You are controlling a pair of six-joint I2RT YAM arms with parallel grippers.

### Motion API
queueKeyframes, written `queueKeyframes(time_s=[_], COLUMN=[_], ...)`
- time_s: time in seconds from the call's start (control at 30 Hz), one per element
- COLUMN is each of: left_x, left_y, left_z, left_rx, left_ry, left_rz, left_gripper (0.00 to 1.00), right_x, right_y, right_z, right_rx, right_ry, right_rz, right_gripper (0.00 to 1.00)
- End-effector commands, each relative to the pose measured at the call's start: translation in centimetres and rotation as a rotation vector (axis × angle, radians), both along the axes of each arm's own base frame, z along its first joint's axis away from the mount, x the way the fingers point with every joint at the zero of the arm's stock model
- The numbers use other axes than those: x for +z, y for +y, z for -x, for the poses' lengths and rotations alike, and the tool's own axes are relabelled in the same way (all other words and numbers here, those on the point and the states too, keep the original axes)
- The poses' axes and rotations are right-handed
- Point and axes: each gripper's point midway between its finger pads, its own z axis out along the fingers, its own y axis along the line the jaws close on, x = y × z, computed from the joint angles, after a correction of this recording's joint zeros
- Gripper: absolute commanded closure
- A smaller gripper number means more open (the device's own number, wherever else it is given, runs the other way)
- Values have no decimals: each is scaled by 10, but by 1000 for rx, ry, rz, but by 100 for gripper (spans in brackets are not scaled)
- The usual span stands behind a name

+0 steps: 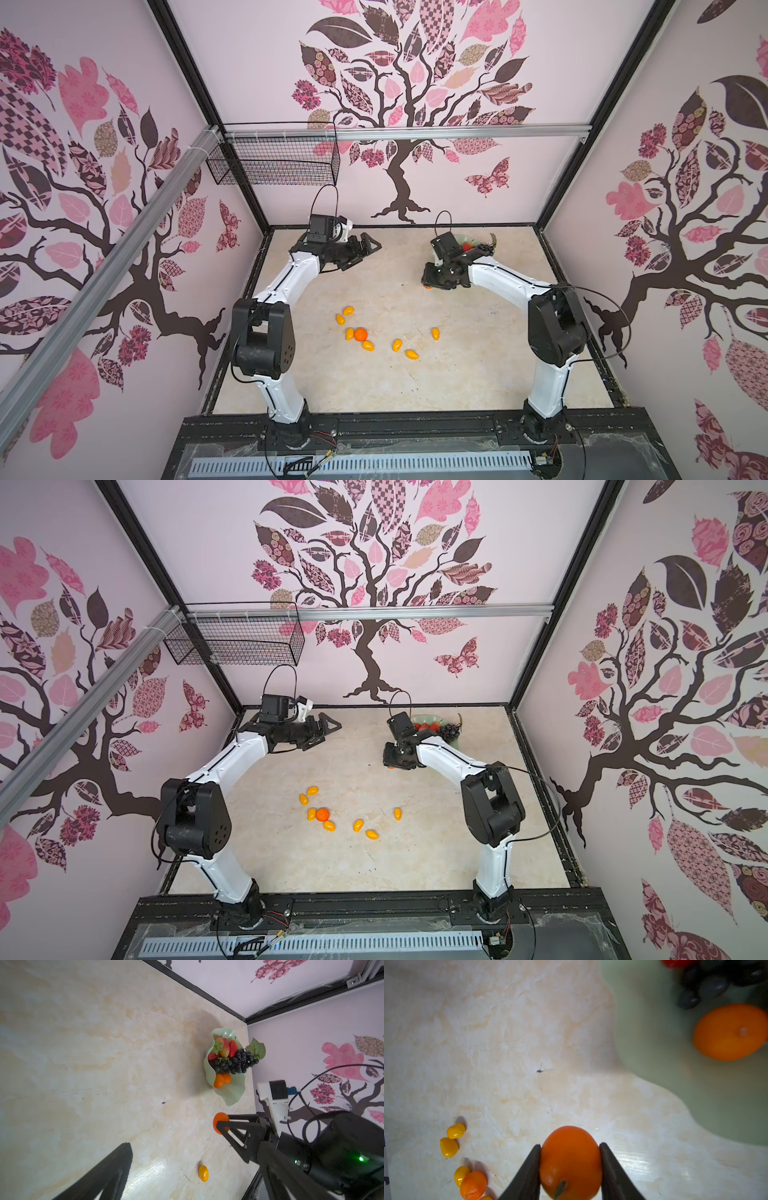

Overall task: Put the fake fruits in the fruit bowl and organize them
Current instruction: 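Carry the orange with the right gripper over the bowl while the left gripper approaches, then open the right gripper to drop the orange into the bowl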

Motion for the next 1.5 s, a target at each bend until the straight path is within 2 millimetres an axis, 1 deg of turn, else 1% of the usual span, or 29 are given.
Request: queueKeyframes(time_s=[0.0,0.13,0.23,0.3,0.4,0.47,0.57,0.67,0.73,0.87,0.9,0.93,1.2,1.47], left_x=[7,3,-1,-1,-5,-4,-2,-3,-1,5,12,14,29,29], left_y=[-27,-67,-90,-103,-122,-137,-153,-158,-157,-147,-145,-144,-139,-137], left_z=[6,24,34,41,52,64,76,79,78,75,73,73,79,79], left_rx=[-34,-135,-179,-206,-245,-281,-306,-296,-264,-180,-159,-150,-119,-112], left_ry=[-118,-210,-247,-263,-315,-375,-442,-437,-457,-529,-563,-579,-674,-681], left_rz=[-58,-160,-190,-183,-232,-248,-231,-205,-179,-164,-151,-148,-87,-96], left_gripper=[1,1,2,1,1,1,1,1,1,1,1,1,1,1], right_x=[25,30,31,30,29,30,31,31,26,15,12,9,-12,-27], right_y=[-22,-61,-86,-101,-122,-135,-152,-165,-170,-178,-179,-181,-186,-191], right_z=[-3,-14,-21,-26,-36,-45,-57,-68,-73,-79,-80,-81,-82,-85], right_rx=[-38,-105,-150,-175,-207,-221,-240,-256,-254,-254,-254,-254,-249,-246], right_ry=[-47,-67,-81,-89,-110,-125,-145,-159,-150,-128,-125,-118,-71,-38], right_rz=[-21,13,60,97,187,258,359,453,494,565,575,586,628,674], right_gripper=[62,61,61,61,62,62,62,63,63,63,63,63,63,63])
